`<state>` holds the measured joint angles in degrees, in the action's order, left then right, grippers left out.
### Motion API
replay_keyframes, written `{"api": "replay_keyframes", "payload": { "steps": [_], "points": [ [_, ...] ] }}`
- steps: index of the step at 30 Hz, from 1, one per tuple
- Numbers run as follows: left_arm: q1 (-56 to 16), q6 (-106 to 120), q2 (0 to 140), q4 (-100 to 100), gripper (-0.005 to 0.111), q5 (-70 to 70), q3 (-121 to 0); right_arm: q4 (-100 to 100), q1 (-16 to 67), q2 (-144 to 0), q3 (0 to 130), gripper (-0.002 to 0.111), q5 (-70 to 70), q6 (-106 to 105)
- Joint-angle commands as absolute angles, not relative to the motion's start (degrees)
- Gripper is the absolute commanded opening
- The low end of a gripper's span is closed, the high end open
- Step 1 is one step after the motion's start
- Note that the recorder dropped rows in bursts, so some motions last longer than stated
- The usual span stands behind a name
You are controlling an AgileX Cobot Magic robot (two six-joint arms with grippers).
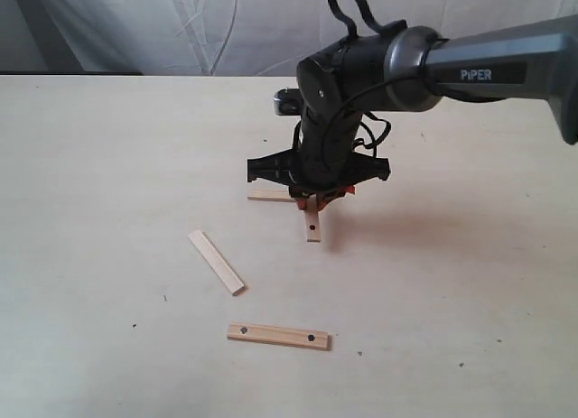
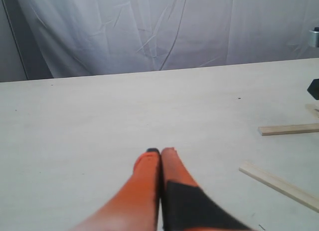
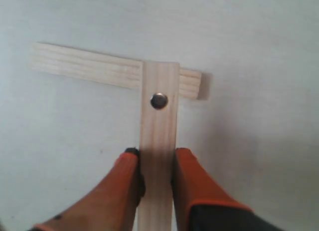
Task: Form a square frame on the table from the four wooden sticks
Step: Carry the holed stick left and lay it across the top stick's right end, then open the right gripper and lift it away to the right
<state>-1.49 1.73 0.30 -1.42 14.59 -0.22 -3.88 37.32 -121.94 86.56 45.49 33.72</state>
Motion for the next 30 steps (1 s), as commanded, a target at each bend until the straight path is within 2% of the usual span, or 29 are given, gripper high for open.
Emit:
{"api": "replay_keyframes", "payload": {
  "steps": [1,16,19,22,24,30],
  "points": [
    [-1.81,1.47,0.00,-0.48,0.000,14.07,0.00,-3.95,37.12,-123.73,87.17,-0.001,42.63,34.91],
    [-1.81,1.47,0.00,-0.36,0.000,14.07,0.00,-8.55,37.12,-125.51,87.17,-0.001,43.50,41.80],
    [-1.81,1.47,0.00,-0.36,0.000,14.07,0.00,-8.55,37.12,-125.51,87.17,0.009,43.50,42.21],
    [-1.81,1.47,0.00,-0.36,0.000,14.07,0.00,-8.72,37.12,-125.51,87.17,0.030,43.50,42.21],
    [-1.81,1.47,0.00,-0.36,0.000,14.07,0.00,-8.97,37.12,-125.51,87.17,0.040,43.25,42.21],
    [-1.81,1.47,0.00,-0.36,0.000,14.07,0.00,-8.54,37.12,-122.26,87.24,0.041,43.21,42.21]
  ]
}}
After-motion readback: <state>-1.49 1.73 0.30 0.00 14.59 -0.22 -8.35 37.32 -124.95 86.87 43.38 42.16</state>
